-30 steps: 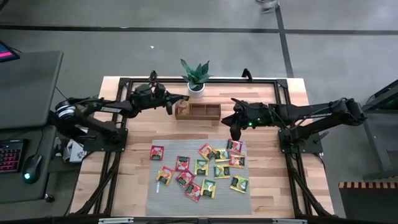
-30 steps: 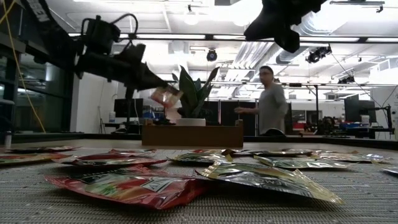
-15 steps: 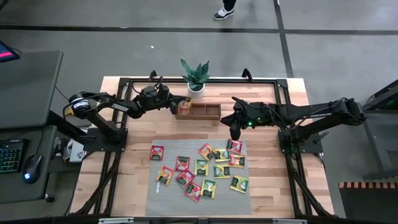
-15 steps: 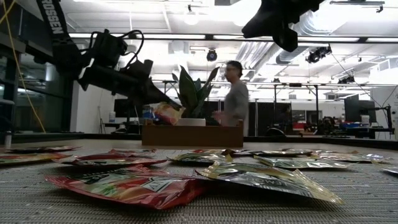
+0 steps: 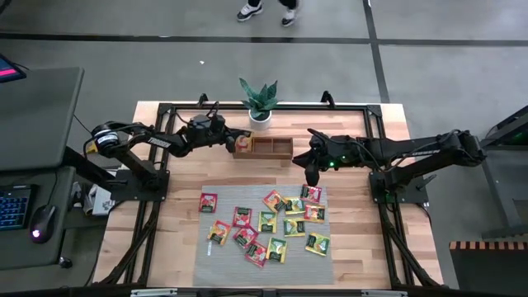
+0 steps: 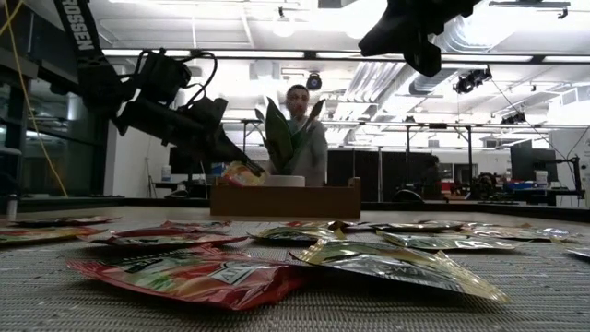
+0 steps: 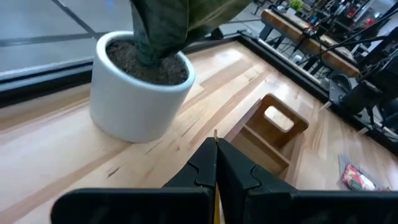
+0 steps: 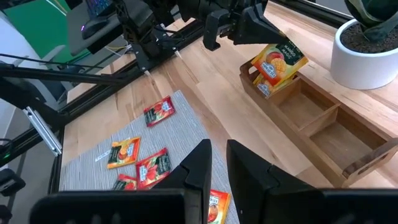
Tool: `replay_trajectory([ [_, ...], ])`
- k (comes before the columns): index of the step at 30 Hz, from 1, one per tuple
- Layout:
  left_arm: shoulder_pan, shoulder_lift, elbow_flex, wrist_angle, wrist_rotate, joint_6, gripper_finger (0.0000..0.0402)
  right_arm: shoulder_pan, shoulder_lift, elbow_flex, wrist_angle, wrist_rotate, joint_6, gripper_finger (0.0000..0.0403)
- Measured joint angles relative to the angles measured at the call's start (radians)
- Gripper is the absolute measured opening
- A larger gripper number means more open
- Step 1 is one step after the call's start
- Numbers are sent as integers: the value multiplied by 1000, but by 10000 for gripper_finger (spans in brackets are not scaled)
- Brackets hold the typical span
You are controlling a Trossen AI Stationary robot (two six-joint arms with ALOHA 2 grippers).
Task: Pick & Place Tea
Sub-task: Put the orange tea bag into the left section of the wooden organizer
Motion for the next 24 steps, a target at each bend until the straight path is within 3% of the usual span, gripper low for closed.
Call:
replay_trajectory([
  [24,0,0,0,-62,-33,-49,0,0,0,0,0,-16,-1,48],
])
